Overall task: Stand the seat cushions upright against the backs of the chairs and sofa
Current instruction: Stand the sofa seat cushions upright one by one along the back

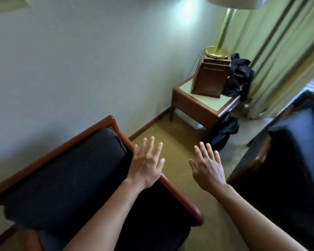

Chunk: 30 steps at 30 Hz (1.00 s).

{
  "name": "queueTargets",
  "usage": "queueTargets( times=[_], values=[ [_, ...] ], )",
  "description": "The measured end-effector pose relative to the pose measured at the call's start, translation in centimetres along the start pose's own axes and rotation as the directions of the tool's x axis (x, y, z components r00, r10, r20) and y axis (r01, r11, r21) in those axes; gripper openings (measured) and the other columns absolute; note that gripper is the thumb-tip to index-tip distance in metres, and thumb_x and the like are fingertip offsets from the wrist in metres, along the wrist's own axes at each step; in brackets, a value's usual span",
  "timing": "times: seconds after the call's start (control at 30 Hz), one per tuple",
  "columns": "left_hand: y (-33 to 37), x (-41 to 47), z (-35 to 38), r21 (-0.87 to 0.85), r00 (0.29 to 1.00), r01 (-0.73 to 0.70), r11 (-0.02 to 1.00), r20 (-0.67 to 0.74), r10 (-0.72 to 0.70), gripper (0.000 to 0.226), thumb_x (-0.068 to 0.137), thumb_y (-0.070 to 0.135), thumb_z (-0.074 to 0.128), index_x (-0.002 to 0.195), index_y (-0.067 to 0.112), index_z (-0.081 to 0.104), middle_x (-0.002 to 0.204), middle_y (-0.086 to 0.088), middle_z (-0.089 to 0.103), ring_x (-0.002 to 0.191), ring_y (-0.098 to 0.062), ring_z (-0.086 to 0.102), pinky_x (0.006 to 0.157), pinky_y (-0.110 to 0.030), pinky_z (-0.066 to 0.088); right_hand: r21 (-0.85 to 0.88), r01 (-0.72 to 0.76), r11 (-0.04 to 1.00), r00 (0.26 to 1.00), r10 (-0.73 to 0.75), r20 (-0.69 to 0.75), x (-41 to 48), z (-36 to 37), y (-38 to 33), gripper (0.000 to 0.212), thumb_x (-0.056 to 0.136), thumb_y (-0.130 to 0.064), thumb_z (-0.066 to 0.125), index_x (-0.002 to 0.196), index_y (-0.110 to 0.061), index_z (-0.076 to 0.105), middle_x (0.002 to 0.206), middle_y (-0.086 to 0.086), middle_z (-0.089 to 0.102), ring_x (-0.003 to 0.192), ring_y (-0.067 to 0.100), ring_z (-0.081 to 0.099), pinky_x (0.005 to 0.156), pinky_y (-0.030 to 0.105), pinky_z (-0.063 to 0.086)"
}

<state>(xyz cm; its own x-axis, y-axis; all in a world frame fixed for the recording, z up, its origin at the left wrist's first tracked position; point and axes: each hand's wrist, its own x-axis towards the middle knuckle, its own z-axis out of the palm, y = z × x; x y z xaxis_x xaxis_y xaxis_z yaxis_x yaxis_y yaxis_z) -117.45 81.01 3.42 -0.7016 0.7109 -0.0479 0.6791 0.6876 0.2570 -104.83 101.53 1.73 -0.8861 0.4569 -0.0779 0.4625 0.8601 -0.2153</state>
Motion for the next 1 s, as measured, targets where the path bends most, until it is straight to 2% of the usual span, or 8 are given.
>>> queueTargets(
  times=[0.27, 0.5, 0.67, 0.73, 0.83, 0.9, 1.0],
  values=[
    [22.9, 8.1, 3.2, 0.007, 0.965, -0.260, 0.966, 0.032, 0.260, 0.064, 0.110, 0.043, 0.046, 0.168, 0.023, 0.029, 0.179, -0.014, 0.010, 0.165, -0.038, 0.011, 0.131, -0.064, 0.012, 0.050, -0.295, 0.954, 0.950, 0.298, -0.092, -6.5, -5.3, 22.1, 0.066, 0.103, -0.049, 0.038, 0.158, -0.015, 0.028, 0.169, 0.010, 0.016, 0.157, 0.029, 0.004, 0.126, 0.050, 0.007],
    [41.7, 13.6, 7.7, -0.039, 0.921, -0.371, 0.928, 0.108, 0.373, 0.065, 0.110, 0.044, 0.043, 0.169, 0.024, 0.025, 0.180, -0.012, 0.011, 0.166, -0.034, 0.008, 0.132, -0.057, 0.009, 0.076, -0.460, 0.885, 0.878, 0.466, -0.106, -11.3, -7.9, 38.7, 0.066, 0.102, -0.049, 0.041, 0.158, -0.015, 0.030, 0.169, 0.011, 0.018, 0.157, 0.029, 0.006, 0.125, 0.048, 0.009],
    [50.3, 17.9, 11.7, -0.037, 0.881, -0.429, 0.902, 0.202, 0.427, 0.067, 0.108, 0.046, 0.047, 0.168, 0.022, 0.030, 0.178, -0.013, 0.019, 0.164, -0.033, 0.015, 0.131, -0.054, 0.017, 0.119, -0.549, 0.827, 0.824, 0.560, -0.089, -11.7, -7.7, 46.8, 0.064, 0.103, -0.047, 0.039, 0.158, -0.014, 0.031, 0.169, 0.012, 0.018, 0.157, 0.029, 0.006, 0.125, 0.047, 0.009],
    [52.6, 19.9, 13.7, -0.104, 0.885, -0.392, 0.914, 0.227, 0.406, 0.065, 0.108, 0.045, 0.050, 0.166, 0.020, 0.034, 0.175, -0.012, 0.027, 0.163, -0.030, 0.020, 0.130, -0.049, 0.021, 0.140, -0.582, 0.801, 0.801, 0.595, -0.072, -11.3, -6.8, 49.3, 0.064, 0.104, -0.047, 0.039, 0.157, -0.014, 0.031, 0.168, 0.012, 0.019, 0.157, 0.029, 0.006, 0.125, 0.047, 0.009],
    [54.8, 23.2, 17.1, -0.214, 0.902, -0.260, 0.942, 0.293, 0.316, 0.064, 0.108, 0.042, 0.053, 0.163, 0.014, 0.038, 0.169, -0.014, 0.038, 0.158, -0.031, 0.029, 0.129, -0.044, 0.023, 0.181, -0.627, 0.758, 0.765, 0.643, -0.041, -10.3, -4.7, 52.8, 0.063, 0.104, -0.046, 0.039, 0.157, -0.013, 0.032, 0.168, 0.013, 0.020, 0.157, 0.029, 0.008, 0.125, 0.047, 0.010],
    [55.7, 25.7, 19.5, -0.318, 0.910, -0.086, 0.944, 0.360, 0.204, 0.067, 0.106, 0.040, 0.059, 0.162, 0.009, 0.039, 0.169, -0.018, 0.037, 0.158, -0.032, 0.030, 0.128, -0.041, 0.023, 0.219, -0.668, 0.711, 0.728, 0.685, -0.001, -9.3, -2.9, 54.9, 0.062, 0.104, -0.046, 0.038, 0.157, -0.013, 0.032, 0.168, 0.012, 0.020, 0.157, 0.028, 0.008, 0.125, 0.045, 0.010],
    [56.6, 29.4, 23.2, -0.419, 0.883, 0.185, 0.889, 0.468, 0.037, 0.079, 0.104, 0.041, 0.066, 0.162, -0.001, 0.034, 0.171, -0.021, 0.032, 0.161, -0.028, 0.025, 0.125, -0.031, 0.018, 0.294, -0.731, 0.616, 0.656, 0.753, 0.054, -7.7, 0.0, 57.8, 0.062, 0.105, -0.045, 0.036, 0.157, -0.012, 0.030, 0.168, 0.011, 0.021, 0.156, 0.026, 0.010, 0.125, 0.043, 0.013]
  ],
)
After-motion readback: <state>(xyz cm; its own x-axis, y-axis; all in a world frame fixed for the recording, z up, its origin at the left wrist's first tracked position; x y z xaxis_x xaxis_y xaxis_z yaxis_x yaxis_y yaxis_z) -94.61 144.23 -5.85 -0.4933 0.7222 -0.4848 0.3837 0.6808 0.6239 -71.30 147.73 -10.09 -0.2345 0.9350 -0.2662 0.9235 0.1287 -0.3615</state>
